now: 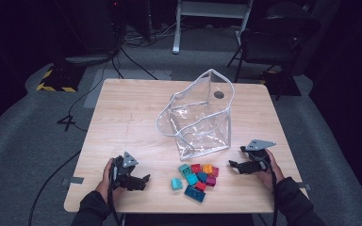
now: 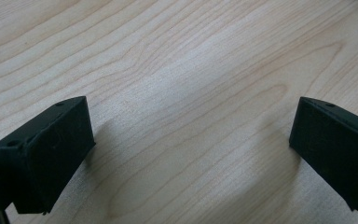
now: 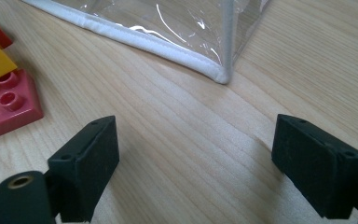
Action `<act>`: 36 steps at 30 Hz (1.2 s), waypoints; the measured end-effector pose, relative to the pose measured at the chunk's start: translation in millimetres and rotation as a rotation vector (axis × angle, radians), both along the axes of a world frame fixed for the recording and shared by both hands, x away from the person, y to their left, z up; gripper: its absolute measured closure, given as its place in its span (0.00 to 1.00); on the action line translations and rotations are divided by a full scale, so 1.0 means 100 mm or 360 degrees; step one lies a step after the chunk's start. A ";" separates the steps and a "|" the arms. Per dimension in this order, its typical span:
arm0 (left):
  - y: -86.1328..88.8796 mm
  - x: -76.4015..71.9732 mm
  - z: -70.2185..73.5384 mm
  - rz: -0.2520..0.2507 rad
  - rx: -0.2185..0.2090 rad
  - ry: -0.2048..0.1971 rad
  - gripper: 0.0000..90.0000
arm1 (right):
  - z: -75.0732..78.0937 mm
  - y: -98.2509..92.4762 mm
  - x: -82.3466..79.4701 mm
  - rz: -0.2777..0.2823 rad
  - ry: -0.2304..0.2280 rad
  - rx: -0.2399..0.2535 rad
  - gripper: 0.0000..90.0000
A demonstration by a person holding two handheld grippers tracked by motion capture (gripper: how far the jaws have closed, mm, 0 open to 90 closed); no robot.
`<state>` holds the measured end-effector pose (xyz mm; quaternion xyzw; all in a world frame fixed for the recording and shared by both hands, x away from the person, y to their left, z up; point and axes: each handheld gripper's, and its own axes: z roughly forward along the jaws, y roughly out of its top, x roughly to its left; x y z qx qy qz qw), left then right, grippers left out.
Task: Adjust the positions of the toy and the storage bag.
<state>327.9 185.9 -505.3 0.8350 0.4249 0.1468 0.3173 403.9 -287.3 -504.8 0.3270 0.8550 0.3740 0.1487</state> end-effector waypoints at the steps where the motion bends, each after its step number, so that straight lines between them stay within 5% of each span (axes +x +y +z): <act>1: 0.00 0.01 0.00 -0.0002 0.0001 -0.0004 0.00 | 0.00 0.00 0.00 -0.0001 0.0002 -0.0001 0.17; 13: -0.01 0.01 0.00 0.0006 -0.0001 -0.0002 0.00 | 0.00 0.01 0.02 0.0023 0.0007 -0.0012 0.15; 18: -0.01 0.02 0.00 0.0008 0.0001 -0.0004 0.00 | 0.02 0.01 0.06 -0.0022 -0.0030 0.0024 0.22; 21: -0.01 0.03 0.00 0.0012 -0.0001 0.0001 0.00 | 0.08 0.11 0.13 -0.0024 -0.0075 0.0036 0.26; 26: -0.01 0.03 0.00 0.0012 -0.0001 0.0000 0.00 | 0.09 0.25 0.21 0.0031 -0.0041 0.0052 0.32; 32: -0.01 0.03 0.00 0.0011 -0.0001 -0.0001 0.00 | 0.08 0.45 0.25 0.0025 -0.0090 -0.0029 0.36; 36: -0.01 0.03 0.00 0.0012 -0.0001 0.0000 0.00 | 0.10 0.50 0.25 0.0025 -0.0087 0.0019 0.42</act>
